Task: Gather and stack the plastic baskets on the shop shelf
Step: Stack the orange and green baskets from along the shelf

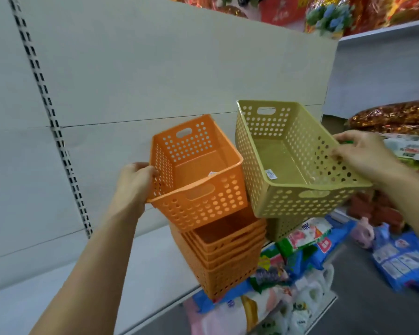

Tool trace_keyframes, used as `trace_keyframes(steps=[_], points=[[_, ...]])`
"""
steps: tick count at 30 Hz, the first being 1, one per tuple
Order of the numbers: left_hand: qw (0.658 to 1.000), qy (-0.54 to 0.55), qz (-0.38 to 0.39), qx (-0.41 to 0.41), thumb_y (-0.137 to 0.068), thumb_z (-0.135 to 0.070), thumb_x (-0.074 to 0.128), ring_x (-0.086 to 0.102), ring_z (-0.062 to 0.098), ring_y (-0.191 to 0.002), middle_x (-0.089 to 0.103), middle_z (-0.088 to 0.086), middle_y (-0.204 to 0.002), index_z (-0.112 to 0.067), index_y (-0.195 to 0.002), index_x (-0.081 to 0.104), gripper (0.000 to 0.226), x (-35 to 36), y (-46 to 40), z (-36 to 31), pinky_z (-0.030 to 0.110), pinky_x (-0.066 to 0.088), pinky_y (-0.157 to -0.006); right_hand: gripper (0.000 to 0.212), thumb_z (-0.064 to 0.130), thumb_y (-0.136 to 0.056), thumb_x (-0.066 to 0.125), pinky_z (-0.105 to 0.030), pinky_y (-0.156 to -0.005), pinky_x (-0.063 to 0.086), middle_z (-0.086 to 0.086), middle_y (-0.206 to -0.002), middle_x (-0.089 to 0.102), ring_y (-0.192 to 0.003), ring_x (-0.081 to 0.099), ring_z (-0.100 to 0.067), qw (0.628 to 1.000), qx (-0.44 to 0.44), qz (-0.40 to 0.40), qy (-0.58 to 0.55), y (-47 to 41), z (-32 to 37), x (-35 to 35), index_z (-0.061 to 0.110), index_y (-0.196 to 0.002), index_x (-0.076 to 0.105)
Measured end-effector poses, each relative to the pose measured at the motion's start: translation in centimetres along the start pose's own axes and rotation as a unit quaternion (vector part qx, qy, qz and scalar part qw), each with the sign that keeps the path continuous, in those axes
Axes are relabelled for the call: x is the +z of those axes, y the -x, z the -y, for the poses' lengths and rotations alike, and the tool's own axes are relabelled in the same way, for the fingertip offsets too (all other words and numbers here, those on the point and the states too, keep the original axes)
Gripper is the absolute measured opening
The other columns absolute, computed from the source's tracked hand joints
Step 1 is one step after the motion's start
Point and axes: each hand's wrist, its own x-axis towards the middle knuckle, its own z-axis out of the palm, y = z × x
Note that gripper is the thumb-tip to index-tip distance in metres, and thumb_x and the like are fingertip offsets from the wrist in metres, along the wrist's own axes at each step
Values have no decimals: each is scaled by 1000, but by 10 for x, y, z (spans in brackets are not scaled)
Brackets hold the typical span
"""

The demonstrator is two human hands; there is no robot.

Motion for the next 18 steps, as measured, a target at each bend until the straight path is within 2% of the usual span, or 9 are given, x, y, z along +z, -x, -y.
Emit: trace_keyframes(steps=[2,4,8,12,14,16,18], points=[[1000,-14,0,2,-88,-4,51,62,20,-61,64,5,-74,-11,-101,61,18,15,-5,2,28,49,-51,32,5,-87,56,-36,-72,51,-14,-100,64,-80,63,-28,1000,3,-1,-11,-25,-10,1,11,-118,61],[999,-32,-14,-4,-88,-6,53,63,22,-64,65,6,-77,-12,-103,60,19,21,-9,5,31,51,-54,32,2,-85,56,-37,-75,50,-14,-99,64,-77,61,-27,1000,-1,-4,-30,-49,-18,3,9,-116,62],[996,-57,-63,-17,-89,-6,53,62,21,-60,64,7,-76,-13,-104,58,16,25,-2,5,30,50,-51,31,2,-86,56,-32,-60,48,-11,-98,62,-67,58,-20,998,-22,12,-57,-90,-32,12,14,-114,62],[992,-88,-91,-15,-93,-7,51,64,21,-64,64,6,-79,-12,-110,58,19,38,14,-2,29,49,-45,31,1,-86,54,-31,-57,47,-14,-99,62,-77,59,-28,995,-42,23,-83,-132,-46,24,7,-115,61],[990,-102,-96,-18,-94,-8,49,65,20,-65,64,5,-79,-9,-115,59,23,51,21,-5,27,50,-43,31,4,-88,53,-34,-62,51,-12,-100,61,-82,60,-28,994,-49,34,-88,-149,-55,30,6,-118,59],[986,-115,-113,-33,-95,-8,48,64,19,-64,63,4,-78,-7,-120,58,26,65,25,-7,25,50,-40,30,11,-87,54,-45,-76,55,-11,-99,63,-86,63,-31,994,-55,43,-82,-166,-68,37,10,-117,60],[981,-144,-123,-50,-96,-9,48,64,19,-65,62,4,-78,-5,-121,57,27,76,29,-8,26,50,-41,28,18,-84,57,-54,-83,54,-10,-96,65,-90,65,-36,995,-59,48,-63,-182,-85,43,16,-112,62]])
